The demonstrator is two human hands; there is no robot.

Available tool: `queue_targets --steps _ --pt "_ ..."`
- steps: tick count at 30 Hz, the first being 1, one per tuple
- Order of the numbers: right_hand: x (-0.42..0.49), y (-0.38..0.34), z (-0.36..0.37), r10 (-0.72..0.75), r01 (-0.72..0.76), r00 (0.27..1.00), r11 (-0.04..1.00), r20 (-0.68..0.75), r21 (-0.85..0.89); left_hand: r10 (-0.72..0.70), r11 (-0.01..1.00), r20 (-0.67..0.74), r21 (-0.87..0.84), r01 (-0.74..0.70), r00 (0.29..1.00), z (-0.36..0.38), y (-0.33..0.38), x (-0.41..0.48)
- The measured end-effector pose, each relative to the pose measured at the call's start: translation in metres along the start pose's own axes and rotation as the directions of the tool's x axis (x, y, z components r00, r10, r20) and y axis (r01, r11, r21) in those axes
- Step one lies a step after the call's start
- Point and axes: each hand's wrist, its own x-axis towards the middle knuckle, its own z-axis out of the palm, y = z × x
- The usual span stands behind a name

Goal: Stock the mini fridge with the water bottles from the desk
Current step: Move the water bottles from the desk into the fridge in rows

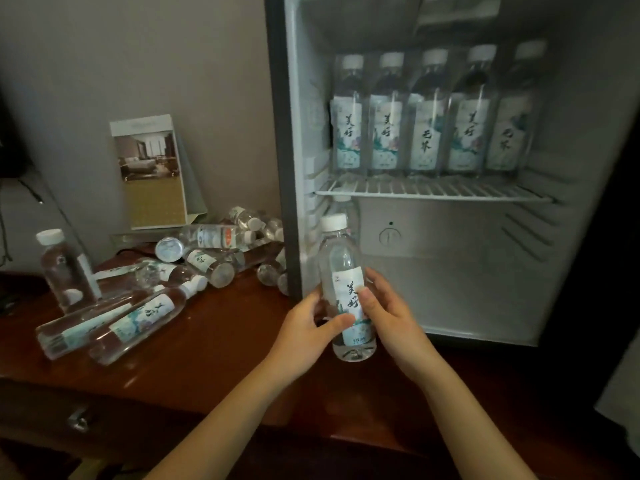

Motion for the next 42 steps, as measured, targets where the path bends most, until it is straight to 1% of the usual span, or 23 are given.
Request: queue_targets --steps 5,12,15,19,23,27,30,32,34,36,37,39,42 --pt "-0.003 0.004 -0.034 -0.055 0.049 0.994 0.996 -0.094 -0.072 0.043 0.999 0.057 0.002 -0.043 0.997 0.037 0.006 0.021" --pt "0.024 0.006 -0.059 -0.127 0.108 0.980 0.986 -0.153 -0.126 0.104 0.992 0.040 0.070 -0.107 0.994 0.061 -0.001 0.066" --pt "0.036 0.013 -0.067 -0.093 0.079 0.985 0.993 -0.147 -0.092 0.090 0.994 0.071 0.052 -0.094 0.993 0.060 -0.012 0.079" --pt "0.052 0.020 -0.075 -0.005 -0.008 0.990 0.996 -0.139 -0.092 0.061 0.997 0.080 0.038 -0.065 0.995 0.059 -0.028 0.093" --pt "0.071 0.021 -0.075 0.005 -0.037 0.979 0.987 -0.203 -0.154 0.036 0.996 0.010 0.081 -0.037 0.999 0.067 -0.037 0.105" --pt "0.094 0.033 -0.071 0.040 -0.118 0.926 0.975 -0.376 -0.187 0.024 0.987 -0.114 0.158 -0.005 0.993 0.080 -0.050 0.122" --pt "0.107 0.046 -0.069 0.070 -0.178 0.885 0.964 -0.460 -0.196 0.023 0.963 -0.222 0.268 0.039 0.975 0.090 -0.053 0.135" --pt "0.111 0.051 -0.068 0.073 -0.208 0.863 0.953 -0.499 -0.220 0.058 0.928 -0.297 0.369 0.058 0.953 0.094 -0.055 0.137" --pt "0.113 0.053 -0.070 0.025 -0.223 0.843 0.926 -0.537 -0.306 0.135 0.895 -0.326 0.446 0.026 0.936 0.097 -0.055 0.132" --pt "0.111 0.055 -0.072 -0.076 -0.204 0.822 0.887 -0.565 -0.415 0.207 0.857 -0.278 0.513 -0.037 0.938 0.095 -0.052 0.127" --pt "0.109 0.055 -0.072 -0.123 -0.189 0.813 0.868 -0.569 -0.459 0.220 0.836 -0.244 0.547 -0.054 0.944 0.093 -0.051 0.126" --pt "0.104 0.057 -0.072 -0.192 -0.151 0.811 0.844 -0.553 -0.515 0.206 0.811 -0.190 0.582 -0.059 0.960 0.085 -0.049 0.126" --pt "0.097 0.061 -0.073 -0.257 -0.072 0.825 0.836 -0.504 -0.544 0.181 0.822 -0.138 0.564 -0.073 0.974 0.077 -0.047 0.124"
